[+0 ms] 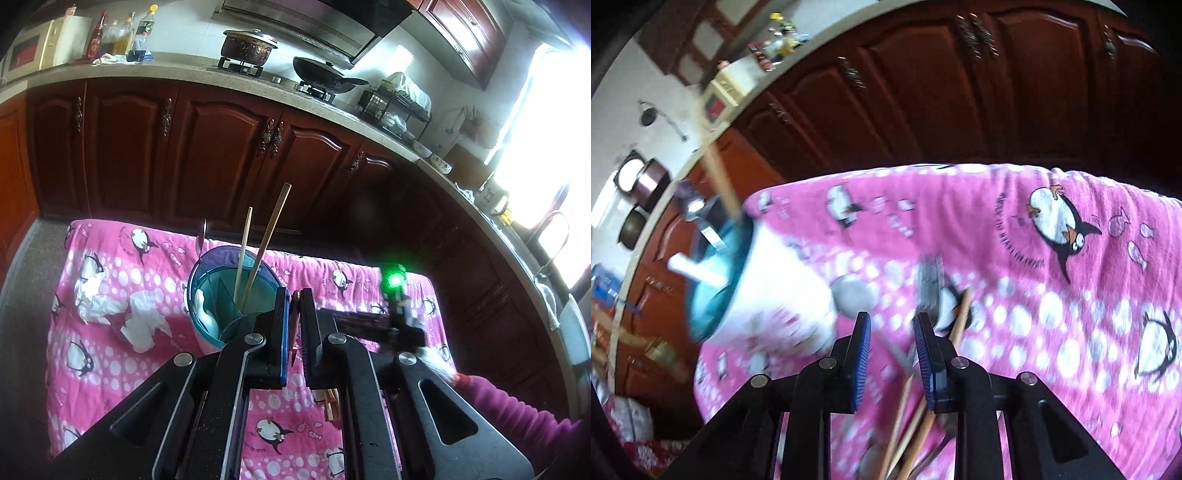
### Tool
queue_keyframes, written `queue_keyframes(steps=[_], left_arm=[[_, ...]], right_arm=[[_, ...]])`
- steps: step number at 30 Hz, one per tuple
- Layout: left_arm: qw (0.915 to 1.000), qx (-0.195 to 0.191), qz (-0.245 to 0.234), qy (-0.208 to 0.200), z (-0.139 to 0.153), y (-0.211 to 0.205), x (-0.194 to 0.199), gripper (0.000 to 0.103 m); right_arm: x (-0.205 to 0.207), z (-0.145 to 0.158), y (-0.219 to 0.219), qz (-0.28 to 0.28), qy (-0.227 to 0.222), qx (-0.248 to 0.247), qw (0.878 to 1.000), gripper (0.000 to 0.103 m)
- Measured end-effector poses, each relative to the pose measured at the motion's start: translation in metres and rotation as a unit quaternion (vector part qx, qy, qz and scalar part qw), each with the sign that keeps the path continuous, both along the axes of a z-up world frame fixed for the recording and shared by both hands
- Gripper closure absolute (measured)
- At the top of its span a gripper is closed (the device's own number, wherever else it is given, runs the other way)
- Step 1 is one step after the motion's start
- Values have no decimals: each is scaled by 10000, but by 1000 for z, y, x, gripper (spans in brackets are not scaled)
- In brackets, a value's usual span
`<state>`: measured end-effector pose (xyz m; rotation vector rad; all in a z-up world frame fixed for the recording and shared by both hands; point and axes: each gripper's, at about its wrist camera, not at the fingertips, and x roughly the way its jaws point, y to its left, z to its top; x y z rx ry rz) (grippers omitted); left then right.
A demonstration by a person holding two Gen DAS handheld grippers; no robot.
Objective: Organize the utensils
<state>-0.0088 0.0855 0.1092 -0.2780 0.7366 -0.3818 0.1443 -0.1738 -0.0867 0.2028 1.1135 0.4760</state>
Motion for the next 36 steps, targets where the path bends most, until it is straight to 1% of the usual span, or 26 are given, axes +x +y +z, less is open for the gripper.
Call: queue_keyframes(steps=[1,5,7,9,11,12,13,15,17,22,24,30,34,36], left_arm=[[10000,-3,3,10,0,0,1,99],[10000,-9,4,42,-2,2,5,99],[10000,-25,13,64,-3,3,7,99],[10000,-41,19,88,-5,3,10,99],[9999,-54,23,126,-8,2,14,99],[9999,-60,23,149,-9,1,15,99],[9998,-63,23,161,-10,1,16,99],[9999,-63,20,147,-10,1,16,99],[9999,-44,40,122,-9,2,16,99],[9998,-125,154,86,-6,6,18,99],[9997,-138,179,50,-3,6,15,99],[9996,-67,277,-64,7,9,11,99],[9991,-11,393,-129,14,11,14,99],[9988,60,464,-174,16,13,16,99]], right_arm=[[5,-4,1,2,27,-40,10000,80],[30,-28,10,82,124,-510,9986,80],[36,-35,12,134,162,-511,9985,80],[39,-38,16,236,93,-469,9986,80],[42,-40,19,328,93,-449,9984,87],[42,-38,20,361,56,-486,9981,93],[44,-38,25,392,31,-512,9979,97],[34,-21,26,514,-146,-489,9974,102],[22,-4,24,555,-344,-425,9970,102],[-4,35,3,369,-790,-224,9959,101],[-17,56,-7,283,-1054,-134,9939,101],[-47,115,-17,211,-1802,-58,9834,101],[-55,148,-15,261,-2130,-8,9767,101],[-57,171,-14,319,-2304,54,9726,101]])
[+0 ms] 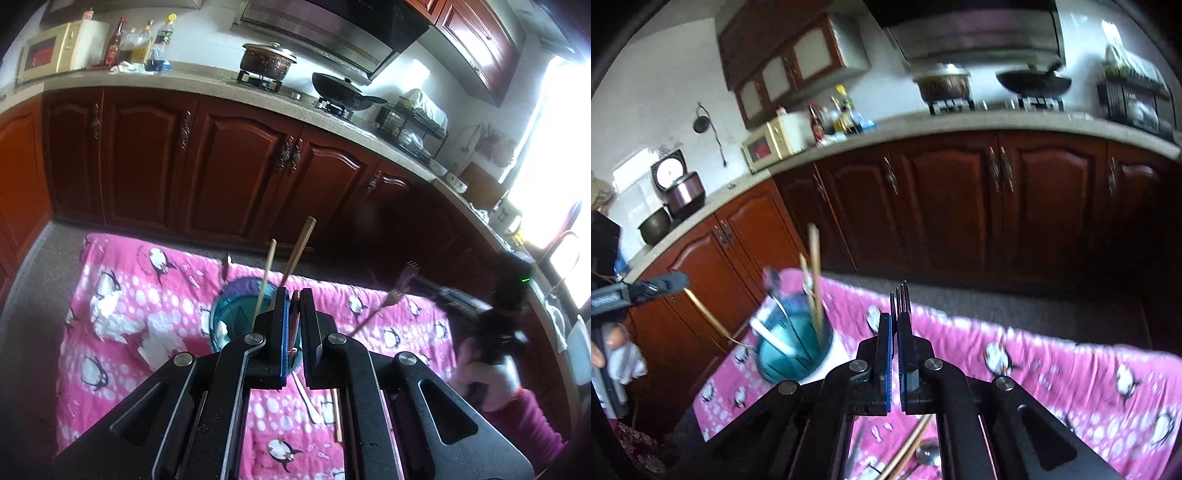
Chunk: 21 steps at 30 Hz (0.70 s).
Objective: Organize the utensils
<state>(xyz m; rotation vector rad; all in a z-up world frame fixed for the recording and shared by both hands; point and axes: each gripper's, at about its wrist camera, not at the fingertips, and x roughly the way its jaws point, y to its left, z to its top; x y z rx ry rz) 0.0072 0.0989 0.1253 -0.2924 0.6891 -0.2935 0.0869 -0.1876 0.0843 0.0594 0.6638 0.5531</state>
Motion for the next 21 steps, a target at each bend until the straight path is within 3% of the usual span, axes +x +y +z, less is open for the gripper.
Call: queue_keyframes(steps=[5,11,15,21], left_arm=[[9996,199,190,-30,2,5,12,99],[9985,437,327,25,-8,6,29,99],[9978,558,352,115,-18,2,39,99],[9961,753,407,232,-35,-3,53,99]], right_arm=[[-8,48,11,212,-387,-67,9990,101],[-1,78,35,392,-669,-190,9968,101],[9,78,51,373,-743,-213,9963,101],[25,53,77,255,-683,-227,9971,101]])
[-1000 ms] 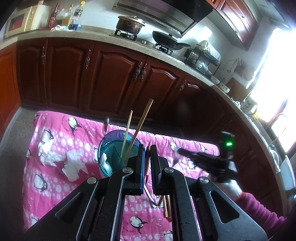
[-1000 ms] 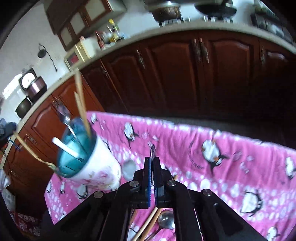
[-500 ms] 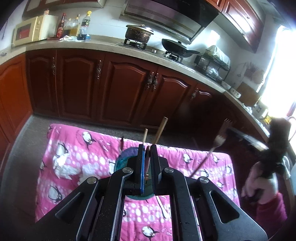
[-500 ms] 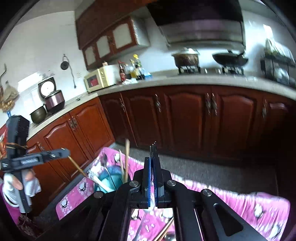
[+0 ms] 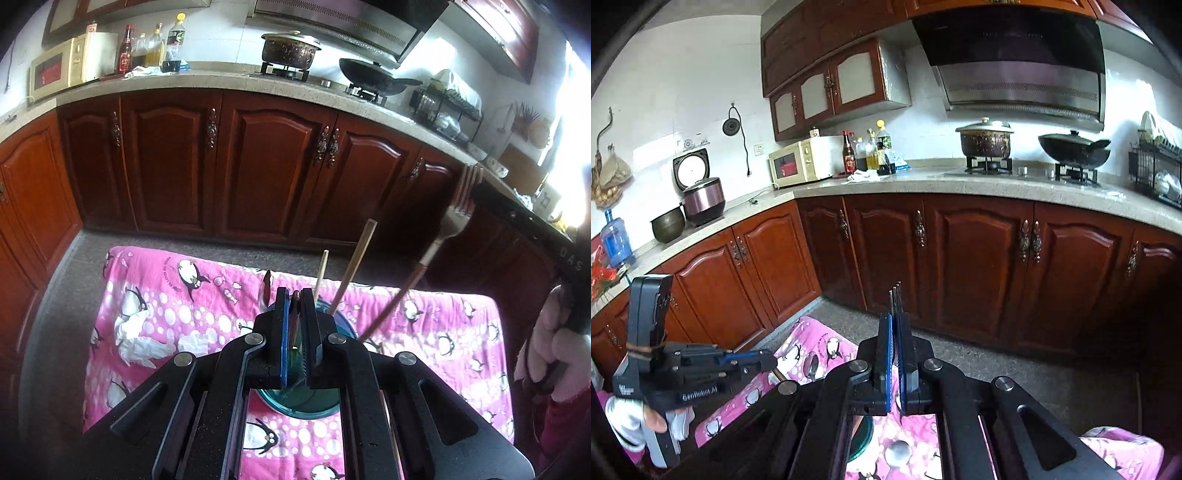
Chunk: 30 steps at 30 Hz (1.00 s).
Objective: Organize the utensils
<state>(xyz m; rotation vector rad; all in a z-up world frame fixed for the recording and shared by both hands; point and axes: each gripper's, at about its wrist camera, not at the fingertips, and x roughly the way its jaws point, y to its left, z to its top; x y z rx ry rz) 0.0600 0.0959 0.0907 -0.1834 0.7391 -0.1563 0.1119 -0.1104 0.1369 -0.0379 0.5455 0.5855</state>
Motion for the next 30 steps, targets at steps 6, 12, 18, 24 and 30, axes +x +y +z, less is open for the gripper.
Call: queue_keyframes(steps=[6,12,18,24,30], left_arm=[[9997,97,-4,202,-22,-4,8,99],[9992,80,-32,398,-38,-10,13,99],[9985,91,-45,547,-49,-18,18,99],[9978,54,1,660,-53,-19,21,99],[9982,-75,39,600,-46,-17,15,76]], right_arm=[[10,-41,16,-9,321,-107,9994,101],[14,-73,21,60,724,-50,9973,101],[18,-86,26,100,951,146,9953,100],[26,-91,14,120,1237,703,9898,97],[32,-89,-2,35,1417,1244,9821,79]])
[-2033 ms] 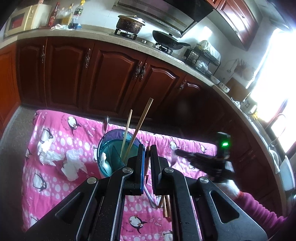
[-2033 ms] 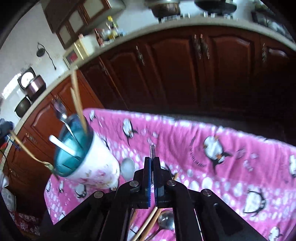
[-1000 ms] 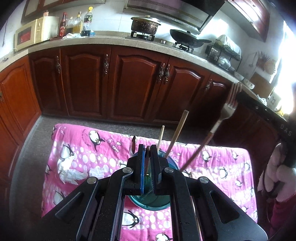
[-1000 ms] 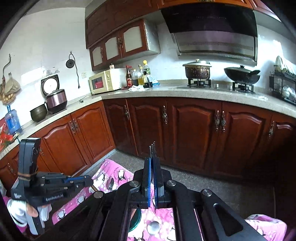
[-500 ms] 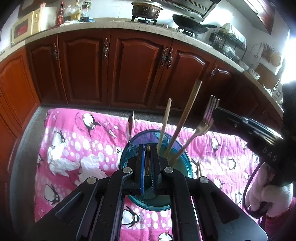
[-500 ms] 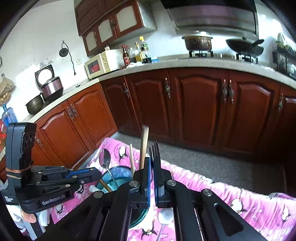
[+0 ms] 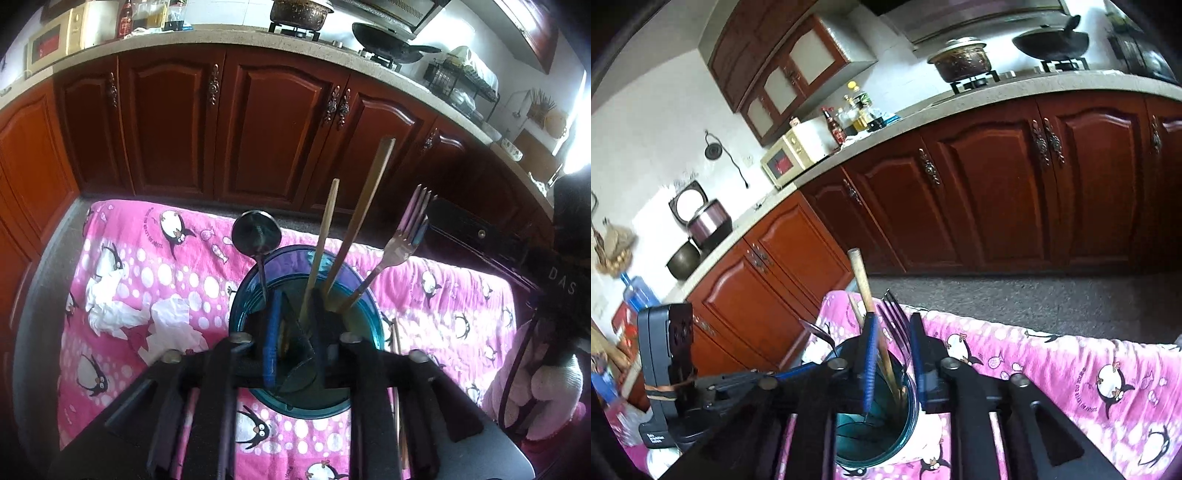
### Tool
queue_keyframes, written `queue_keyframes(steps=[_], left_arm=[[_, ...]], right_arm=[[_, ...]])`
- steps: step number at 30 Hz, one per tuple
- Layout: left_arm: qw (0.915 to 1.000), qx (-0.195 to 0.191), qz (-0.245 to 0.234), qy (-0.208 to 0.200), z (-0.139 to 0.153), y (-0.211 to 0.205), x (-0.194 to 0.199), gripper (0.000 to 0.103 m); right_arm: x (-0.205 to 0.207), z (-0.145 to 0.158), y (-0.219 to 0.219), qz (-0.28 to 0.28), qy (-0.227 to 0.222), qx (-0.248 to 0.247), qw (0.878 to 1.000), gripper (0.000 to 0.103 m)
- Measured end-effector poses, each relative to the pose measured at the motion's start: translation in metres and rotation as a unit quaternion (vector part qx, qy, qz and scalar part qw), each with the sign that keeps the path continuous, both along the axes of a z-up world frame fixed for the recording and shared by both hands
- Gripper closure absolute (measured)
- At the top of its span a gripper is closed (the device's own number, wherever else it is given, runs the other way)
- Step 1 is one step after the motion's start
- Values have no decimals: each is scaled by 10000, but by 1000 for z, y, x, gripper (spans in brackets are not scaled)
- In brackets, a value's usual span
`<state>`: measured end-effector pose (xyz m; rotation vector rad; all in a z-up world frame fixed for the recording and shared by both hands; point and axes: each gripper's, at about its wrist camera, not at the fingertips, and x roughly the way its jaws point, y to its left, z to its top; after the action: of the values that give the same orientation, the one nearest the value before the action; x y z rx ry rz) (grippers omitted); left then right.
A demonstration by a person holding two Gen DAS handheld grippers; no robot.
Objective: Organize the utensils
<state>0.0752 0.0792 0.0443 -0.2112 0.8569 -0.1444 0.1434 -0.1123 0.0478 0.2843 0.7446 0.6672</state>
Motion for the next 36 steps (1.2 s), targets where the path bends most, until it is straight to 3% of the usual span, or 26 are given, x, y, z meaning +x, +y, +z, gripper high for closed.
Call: queue_keyframes(steps=[1,13,24,31,35,36], left_arm=[[10000,-12,-1,-26,1,0,-1,72],[9992,191,24,-342,26,-12,-27,65],[9966,512,-41,-645,38,-36,-62,61],[9968,491,-142,-621,33,-45,-76,60],[9982,324,-45,-500,27,-36,-82,60],[9985,291,-18,-466,26,-34,-83,60]], right_arm=[[-1,2,-1,-6,-19,5,10000,76],[-34,15,-10,-85,-93,-199,9997,66],[-77,5,-37,-335,69,-448,9984,64],[-92,-40,-47,-291,585,-561,9963,64],[-92,-96,-29,6,1194,-992,9879,64],[-91,-109,-22,37,1301,-1140,9849,69]])
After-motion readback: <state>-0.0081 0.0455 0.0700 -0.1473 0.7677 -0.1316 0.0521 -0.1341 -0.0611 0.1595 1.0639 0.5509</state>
